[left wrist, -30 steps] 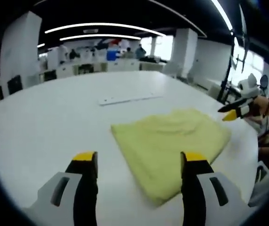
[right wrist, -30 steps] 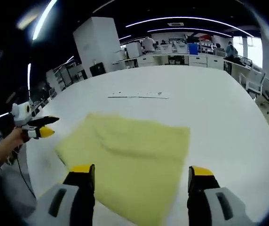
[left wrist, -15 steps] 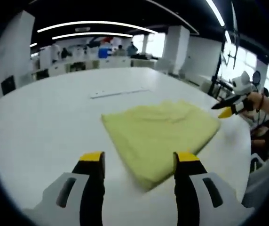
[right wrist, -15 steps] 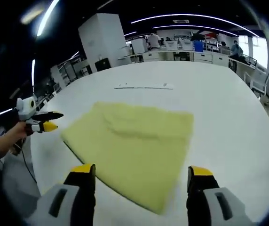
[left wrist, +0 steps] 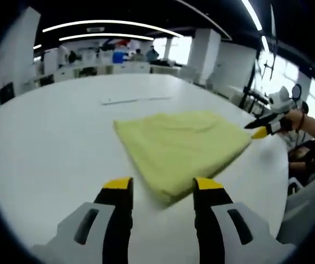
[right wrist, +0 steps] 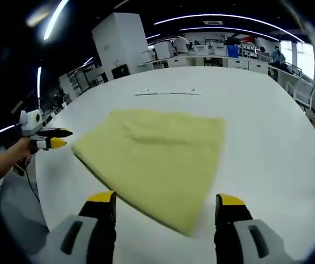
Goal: Fold the garment on the visible template until the final outline fits inside the template.
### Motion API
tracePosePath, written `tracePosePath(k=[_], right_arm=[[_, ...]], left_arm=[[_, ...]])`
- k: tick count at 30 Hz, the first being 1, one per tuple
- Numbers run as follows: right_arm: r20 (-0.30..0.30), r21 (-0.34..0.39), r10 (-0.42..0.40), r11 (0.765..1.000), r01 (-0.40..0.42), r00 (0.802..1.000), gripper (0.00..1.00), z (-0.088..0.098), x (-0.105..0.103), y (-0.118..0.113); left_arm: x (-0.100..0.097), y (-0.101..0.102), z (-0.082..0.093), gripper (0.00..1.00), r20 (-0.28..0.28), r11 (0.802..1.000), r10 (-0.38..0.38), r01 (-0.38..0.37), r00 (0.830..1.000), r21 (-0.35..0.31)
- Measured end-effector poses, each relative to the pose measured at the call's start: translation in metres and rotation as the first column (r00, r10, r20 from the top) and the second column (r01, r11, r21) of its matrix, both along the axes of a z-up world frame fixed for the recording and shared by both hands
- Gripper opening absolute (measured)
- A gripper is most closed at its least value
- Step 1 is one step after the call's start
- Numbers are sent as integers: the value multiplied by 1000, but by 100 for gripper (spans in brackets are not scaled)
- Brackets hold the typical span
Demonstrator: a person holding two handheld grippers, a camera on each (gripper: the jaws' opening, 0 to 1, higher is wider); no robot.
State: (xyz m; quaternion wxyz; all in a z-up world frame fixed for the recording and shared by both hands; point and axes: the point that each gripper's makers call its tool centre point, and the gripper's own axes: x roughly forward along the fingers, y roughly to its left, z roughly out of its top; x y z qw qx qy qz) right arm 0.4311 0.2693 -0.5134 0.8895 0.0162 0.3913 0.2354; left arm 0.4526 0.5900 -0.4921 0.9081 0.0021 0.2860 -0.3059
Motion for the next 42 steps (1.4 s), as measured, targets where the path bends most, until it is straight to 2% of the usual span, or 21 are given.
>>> tracePosePath(k=[5, 14, 22, 29, 33, 42], right_arm=[[-13, 2, -1, 1000, 1, 1000, 65, -5, -6, -2], [-38, -2, -4, 1000, 4, 999, 56, -14, -15, -2], [-39, 0, -28, 1000, 28, 999, 40, -16, -20, -6], [-25, 10, -75, 997, 75, 997, 24, -16, -20, -16], [-44, 26, -108, 994, 109, 993, 15, -18, -19, -23], [-47, 9, -113, 994, 113, 993, 7, -21, -19, -24]], left_arm=[[-6, 5, -10, 33, -22, 1000, -4, 5, 1000, 20], [-8, 7, -21, 26, -50, 1000, 15, -15, 999, 2], [-7, 7, -31, 23, -69, 1000, 17, -17, 997, 13], [-7, 3, -32, 13, -68, 1000, -1, 2, 998, 16], [-8, 1, -32, 7, -69, 1000, -7, 8, 998, 8], [-8, 1, -30, 0, -66, 1000, -5, 5, 998, -4]])
